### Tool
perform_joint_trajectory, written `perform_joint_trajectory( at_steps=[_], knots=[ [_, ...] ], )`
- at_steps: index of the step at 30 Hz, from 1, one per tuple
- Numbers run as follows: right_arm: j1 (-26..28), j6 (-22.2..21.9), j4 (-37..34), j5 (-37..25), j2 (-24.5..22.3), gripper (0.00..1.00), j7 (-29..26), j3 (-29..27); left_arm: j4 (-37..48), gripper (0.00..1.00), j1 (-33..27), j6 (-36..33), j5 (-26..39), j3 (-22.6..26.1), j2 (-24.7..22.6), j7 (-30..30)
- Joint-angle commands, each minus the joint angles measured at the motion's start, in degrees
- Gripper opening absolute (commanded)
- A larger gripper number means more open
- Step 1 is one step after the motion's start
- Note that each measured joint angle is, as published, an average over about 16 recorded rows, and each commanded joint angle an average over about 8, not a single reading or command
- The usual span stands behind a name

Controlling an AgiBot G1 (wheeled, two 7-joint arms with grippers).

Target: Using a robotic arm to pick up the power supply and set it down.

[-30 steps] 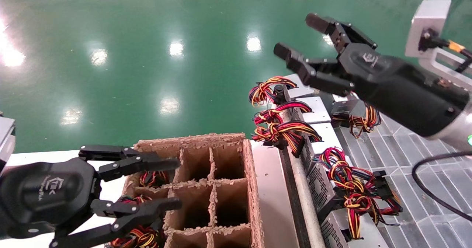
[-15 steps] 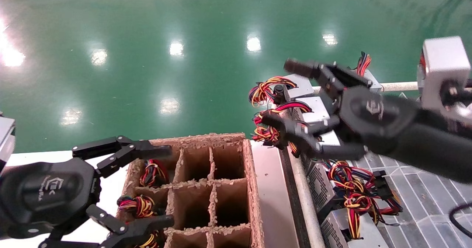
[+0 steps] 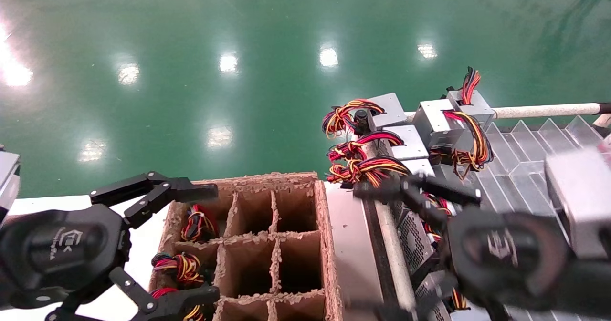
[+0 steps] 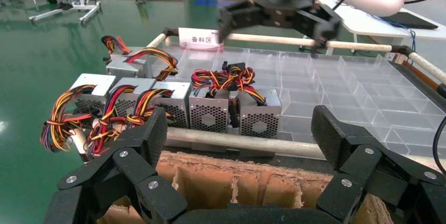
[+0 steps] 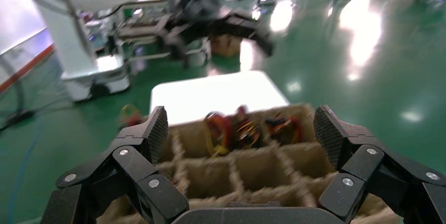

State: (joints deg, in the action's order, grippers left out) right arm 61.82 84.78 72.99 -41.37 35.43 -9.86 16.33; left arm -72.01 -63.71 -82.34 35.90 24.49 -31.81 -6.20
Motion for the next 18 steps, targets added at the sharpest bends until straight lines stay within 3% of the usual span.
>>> perform_joint_trajectory(
  at_steps=[1,18],
  knots=[
    [-0.4,1.5,1.0,-0.8,-0.7,1.00,-1.2,-0.5,0.0,1.00,0.0,0.0,0.0,0.0,0.0,0.0],
    [-0.4,1.4,0.9,-0.8,-0.6,1.00,-1.1,-0.5,0.0,1.00,0.0,0.0,0.0,0.0,0.0,0.0]
  ],
)
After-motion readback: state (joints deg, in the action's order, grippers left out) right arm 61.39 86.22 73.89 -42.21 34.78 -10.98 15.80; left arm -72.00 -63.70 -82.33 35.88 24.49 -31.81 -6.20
